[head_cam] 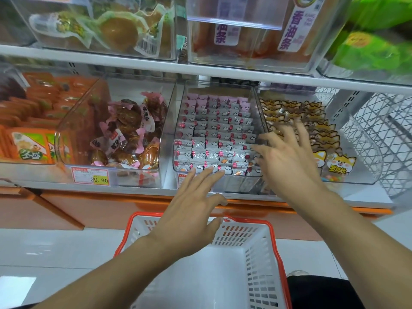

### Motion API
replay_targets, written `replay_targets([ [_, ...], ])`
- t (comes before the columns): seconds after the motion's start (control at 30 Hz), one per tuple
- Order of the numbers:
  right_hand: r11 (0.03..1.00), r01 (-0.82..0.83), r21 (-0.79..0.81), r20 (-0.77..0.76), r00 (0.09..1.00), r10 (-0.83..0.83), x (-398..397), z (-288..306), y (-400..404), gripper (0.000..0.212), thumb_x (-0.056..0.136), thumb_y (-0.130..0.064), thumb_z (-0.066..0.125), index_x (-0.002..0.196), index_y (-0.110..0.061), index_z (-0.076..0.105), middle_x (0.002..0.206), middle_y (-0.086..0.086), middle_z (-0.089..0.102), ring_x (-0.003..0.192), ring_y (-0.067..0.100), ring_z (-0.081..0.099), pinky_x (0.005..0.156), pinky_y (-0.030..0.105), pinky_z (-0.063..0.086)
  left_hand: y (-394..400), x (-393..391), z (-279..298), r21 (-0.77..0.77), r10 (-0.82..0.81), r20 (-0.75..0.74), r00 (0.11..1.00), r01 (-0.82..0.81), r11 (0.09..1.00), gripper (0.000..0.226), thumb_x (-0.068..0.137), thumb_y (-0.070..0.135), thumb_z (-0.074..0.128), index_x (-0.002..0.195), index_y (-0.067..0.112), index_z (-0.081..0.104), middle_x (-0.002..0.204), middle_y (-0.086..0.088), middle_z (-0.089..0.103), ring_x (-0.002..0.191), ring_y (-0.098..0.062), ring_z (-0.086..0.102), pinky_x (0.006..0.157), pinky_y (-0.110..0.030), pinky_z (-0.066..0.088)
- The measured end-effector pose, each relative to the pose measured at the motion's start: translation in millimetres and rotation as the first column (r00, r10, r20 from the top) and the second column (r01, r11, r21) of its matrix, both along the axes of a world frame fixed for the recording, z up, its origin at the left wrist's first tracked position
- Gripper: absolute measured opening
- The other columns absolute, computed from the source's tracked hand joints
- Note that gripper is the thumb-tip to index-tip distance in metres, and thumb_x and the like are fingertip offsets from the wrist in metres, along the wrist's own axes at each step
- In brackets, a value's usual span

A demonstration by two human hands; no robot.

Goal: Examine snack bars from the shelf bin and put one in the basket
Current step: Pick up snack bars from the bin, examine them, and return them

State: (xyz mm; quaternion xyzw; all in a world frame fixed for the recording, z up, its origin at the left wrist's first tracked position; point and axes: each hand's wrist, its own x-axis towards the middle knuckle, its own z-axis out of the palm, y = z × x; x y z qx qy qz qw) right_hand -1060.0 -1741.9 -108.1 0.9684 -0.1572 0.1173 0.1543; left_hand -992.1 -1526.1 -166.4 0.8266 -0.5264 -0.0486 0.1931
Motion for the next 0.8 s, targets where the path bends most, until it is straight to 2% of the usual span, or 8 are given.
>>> replay_targets([
  [0.1, 1.0, 0.011, 0.014, 0.013, 1.0, -0.011, 5, -5, -1, 0.014, 0.091, -0.027, 0.069, 0.097, -0.025, 0.081, 0.121, 0.003, 0.069, 0.125, 0.036, 0.049, 0.12, 0.053, 0.013, 1, 0, -1, -0.004, -0.004, 0.008, 1.0, 0.004, 1.0, 0.033, 0.094, 0.047, 0.06, 0.126, 0.039, 0.061, 0.168, 0.011, 0.01, 0.153, -0.007, -0.012, 0.122, -0.035, -0.016],
  [0.23, 0.991, -0.042, 0.128, 0.236, 0.972, 0.011, 10, -8, -2, 0.006, 0.091, -0.02, 0.065, 0.087, -0.024, 0.067, 0.099, -0.002, 0.069, 0.114, 0.03, 0.053, 0.119, 0.049, 0.02, 1, 2, -3, -0.016, -0.015, 0.02, 1.0, 0.016, 1.0, 0.036, 0.091, 0.048, 0.063, 0.126, 0.04, 0.061, 0.168, 0.011, 0.012, 0.153, -0.005, -0.012, 0.12, -0.033, -0.017],
  [0.3, 0.941, -0.075, 0.329, 0.417, 0.906, -0.073, 9, -5, 0, 0.012, 0.096, -0.022, 0.058, 0.089, -0.029, 0.052, 0.093, -0.006, 0.061, 0.107, 0.025, 0.053, 0.114, 0.046, 0.029, 1, 4, -4, -0.014, -0.015, 0.021, 1.0, 0.015, 1.0, 0.037, 0.092, 0.049, 0.062, 0.128, 0.041, 0.058, 0.168, 0.013, 0.01, 0.15, 0.0, -0.018, 0.118, -0.031, -0.019],
  [0.37, 0.834, -0.187, 0.519, 0.564, 0.808, -0.169, 5, 0, 1, 0.009, 0.101, -0.026, 0.052, 0.096, -0.032, 0.048, 0.097, -0.005, 0.062, 0.101, 0.025, 0.057, 0.097, 0.048, 0.045, 2, 5, -5, -0.009, -0.013, 0.012, 1.0, 0.013, 1.0, 0.042, 0.094, 0.05, 0.059, 0.135, 0.042, 0.052, 0.167, 0.017, 0.009, 0.147, 0.005, -0.02, 0.117, -0.027, -0.02],
  [0.47, 0.697, -0.419, 0.581, 0.735, 0.639, -0.228, -5, 10, 11, 0.011, 0.104, -0.021, 0.053, 0.102, -0.032, 0.052, 0.104, -0.007, 0.068, 0.1, 0.015, 0.064, 0.084, 0.037, 0.053, 2, 3, 1, -0.134, 0.076, -0.173, 0.982, -0.1, 0.986, 0.051, 0.095, 0.049, 0.058, 0.142, 0.048, 0.039, 0.156, 0.031, 0.023, 0.146, 0.014, 0.001, 0.121, -0.024, 0.004],
  [0.57, 0.478, -0.537, 0.695, 0.713, 0.601, -0.362, -13, 11, 29, 0.016, 0.102, -0.017, 0.058, 0.096, -0.031, 0.056, 0.089, -0.013, 0.069, 0.085, 0.003, 0.066, 0.072, 0.019, 0.052, 3, 2, 14, -0.309, 0.192, -0.477, 0.857, -0.369, 0.877, 0.041, 0.094, 0.047, 0.063, 0.132, 0.05, 0.049, 0.133, 0.035, 0.05, 0.126, 0.019, 0.039, 0.103, -0.009, 0.032],
  [0.7, -0.163, -0.524, 0.836, 0.295, 0.679, -0.672, -17, 0, 47, 0.009, 0.1, -0.012, 0.058, 0.092, -0.012, 0.063, 0.086, 0.002, 0.076, 0.083, 0.015, 0.07, 0.073, 0.023, 0.059, 5, 8, 25, -0.288, 0.085, -0.822, 0.564, -0.539, 0.791, 0.016, 0.098, 0.029, 0.062, 0.11, 0.036, 0.07, 0.097, 0.013, 0.076, 0.094, -0.002, 0.07, 0.084, -0.019, 0.049],
  [0.8, -0.343, -0.512, 0.788, 0.153, 0.702, -0.696, -16, -5, 51, 0.008, 0.099, -0.007, 0.058, 0.095, -0.005, 0.064, 0.091, 0.009, 0.079, 0.088, 0.018, 0.076, 0.073, 0.025, 0.061, 5, 12, 24, -0.231, 0.083, -0.906, 0.416, -0.648, 0.725, 0.023, 0.101, 0.029, 0.056, 0.094, 0.031, 0.077, 0.086, 0.003, 0.079, 0.085, -0.014, 0.076, 0.08, -0.028, 0.052],
])
